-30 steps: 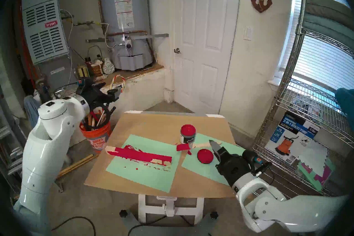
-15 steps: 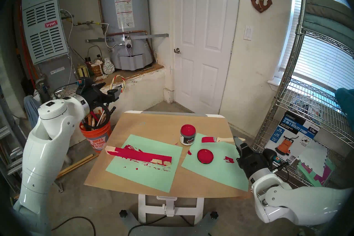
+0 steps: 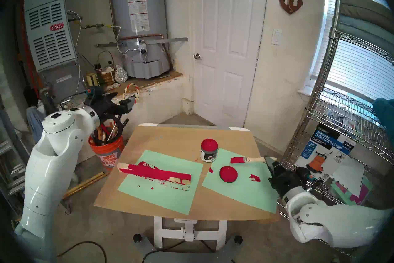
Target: Pick up brush, dip the brush into paint, and paint the wood
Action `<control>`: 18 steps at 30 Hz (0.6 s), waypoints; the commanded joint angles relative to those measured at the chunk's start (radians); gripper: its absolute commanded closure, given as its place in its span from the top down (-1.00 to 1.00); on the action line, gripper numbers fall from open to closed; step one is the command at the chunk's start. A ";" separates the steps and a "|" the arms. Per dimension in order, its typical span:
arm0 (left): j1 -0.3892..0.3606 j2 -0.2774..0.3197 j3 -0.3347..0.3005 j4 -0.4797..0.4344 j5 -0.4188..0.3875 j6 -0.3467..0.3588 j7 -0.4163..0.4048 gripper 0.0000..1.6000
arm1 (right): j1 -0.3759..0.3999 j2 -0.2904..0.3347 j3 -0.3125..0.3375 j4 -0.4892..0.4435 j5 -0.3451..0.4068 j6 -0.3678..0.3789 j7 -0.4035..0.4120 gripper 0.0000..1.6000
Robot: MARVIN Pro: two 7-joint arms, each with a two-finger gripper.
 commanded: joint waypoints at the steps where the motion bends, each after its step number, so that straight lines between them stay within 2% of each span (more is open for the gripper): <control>1: -0.011 0.001 -0.005 -0.016 0.002 -0.011 0.000 1.00 | 0.046 -0.042 -0.010 0.009 -0.042 0.045 -0.013 -1.00; 10: -0.011 0.002 -0.004 -0.016 0.001 -0.011 0.001 1.00 | 0.046 -0.035 -0.028 -0.005 -0.088 0.053 -0.058 -1.00; 18: -0.011 0.002 -0.004 -0.016 0.000 -0.012 0.002 1.00 | 0.035 -0.011 -0.025 -0.002 -0.091 0.066 -0.069 -1.00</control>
